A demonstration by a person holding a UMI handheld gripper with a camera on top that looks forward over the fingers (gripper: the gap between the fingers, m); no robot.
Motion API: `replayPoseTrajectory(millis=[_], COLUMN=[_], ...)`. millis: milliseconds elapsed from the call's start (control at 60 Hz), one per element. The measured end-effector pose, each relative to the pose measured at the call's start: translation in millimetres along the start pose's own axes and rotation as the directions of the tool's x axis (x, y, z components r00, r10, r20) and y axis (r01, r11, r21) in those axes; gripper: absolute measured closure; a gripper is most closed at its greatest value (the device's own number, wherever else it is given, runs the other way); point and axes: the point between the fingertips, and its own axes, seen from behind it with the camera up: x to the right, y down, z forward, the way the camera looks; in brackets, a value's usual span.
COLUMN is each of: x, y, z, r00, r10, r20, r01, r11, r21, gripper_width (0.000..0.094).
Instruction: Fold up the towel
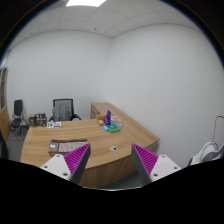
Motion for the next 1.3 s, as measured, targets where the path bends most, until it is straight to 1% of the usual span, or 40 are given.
replayPoseTrajectory(millis=[133, 267, 367, 533, 617, 733, 883, 1000, 1150, 1217, 1300], x=[-6, -13, -34, -109, -159, -244, -357, -423, -488, -504, -518], y=[17, 54, 88, 156, 185, 211, 221, 224, 220, 218, 221], z=[-3, -8, -2, 26, 46, 80, 133, 182, 254, 291, 331], r00=[1.000, 0.999, 0.999, 0.992, 0.983, 0.964, 0.926, 0.908, 0.898, 0.899, 0.904], r10=[0.011, 0.016, 0.003, -0.023, -0.050, -0.052, -0.024, -0.029, -0.035, -0.058, -0.075], r20=[0.022, 0.029, 0.045, 0.128, 0.177, 0.260, 0.376, 0.419, 0.439, 0.435, 0.421], r01=[-0.011, -0.014, 0.002, 0.048, 0.090, 0.115, 0.120, 0.141, 0.150, 0.168, 0.185], r11=[0.999, 0.997, 0.993, 0.978, 0.971, 0.965, 0.965, 0.961, 0.961, 0.961, 0.956], r21=[-0.030, -0.076, -0.119, -0.203, -0.223, -0.236, -0.235, -0.239, -0.231, -0.219, -0.227], gripper_width=[0.0081, 0.0081, 0.0082, 0.0077, 0.0074, 0.0075, 0.0076, 0.0080, 0.0077, 0.0075, 0.0079])
